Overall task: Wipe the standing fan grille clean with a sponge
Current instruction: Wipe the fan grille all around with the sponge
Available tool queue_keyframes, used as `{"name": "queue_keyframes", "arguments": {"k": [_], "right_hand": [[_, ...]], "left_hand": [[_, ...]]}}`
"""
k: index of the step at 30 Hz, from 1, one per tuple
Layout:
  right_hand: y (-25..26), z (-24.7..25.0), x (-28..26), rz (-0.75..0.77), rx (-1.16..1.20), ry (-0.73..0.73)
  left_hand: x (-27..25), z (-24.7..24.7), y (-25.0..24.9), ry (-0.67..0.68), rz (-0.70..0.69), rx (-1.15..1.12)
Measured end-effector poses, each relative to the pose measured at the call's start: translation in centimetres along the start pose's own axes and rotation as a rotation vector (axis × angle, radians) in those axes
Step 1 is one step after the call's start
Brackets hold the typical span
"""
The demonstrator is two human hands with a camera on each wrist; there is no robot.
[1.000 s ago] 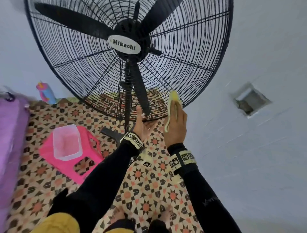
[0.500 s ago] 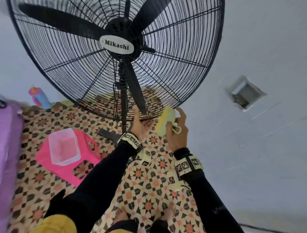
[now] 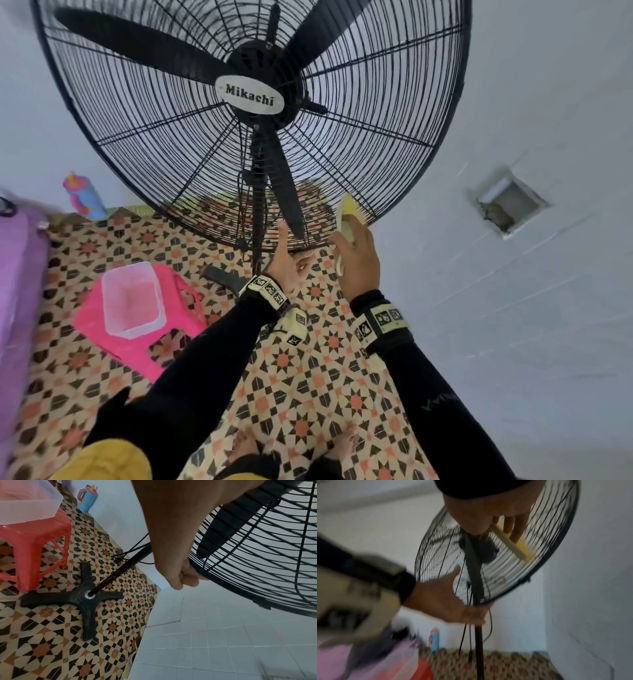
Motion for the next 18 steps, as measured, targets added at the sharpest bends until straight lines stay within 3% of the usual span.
{"name": "queue_keyframes", "arguments": {"k": [3,5,7,11,14,18], "right_hand": [[4.2,-3.4,-1.0,0.268,-0.063,0.190],[5.4,-3.4,-1.2,0.356,-0.051,0.246],[4.6,-1.6,-0.3,0.277,-0.012,0.200],[0.2,1.0,0.9,-0.031,0.010,-0.001],[1.1,-1.1,0.7,-0.016,-0.030,0.140],[3.7,-2.0,-0.9,0.197,0.120,0.247]], "left_hand": [[-0.3,-0.6,-0.3,0.053,-0.020,-0.001],[-0.7,-0.9,-0.6,0.100,-0.063,0.019],[-0.9,-0.7,-0.2,0.084,-0.054,0.024],[-0.4,-0.5,-0.2,0.063,-0.036,0.041],[-0.5,-0.8,-0.2,0.032,-0.047,-0.009],[0.3,-0.3,0.3,0.039,-0.055,-0.058]]}}
Point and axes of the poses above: each hand's wrist, its own x-axis towards the middle knuckle, its own z-axis out of the back of the hand, y = z × x, the point moved 9 cm from there along x, towards the middle knuckle, and after that the axes turned 12 degrees about -x, right-handed, at the moved point
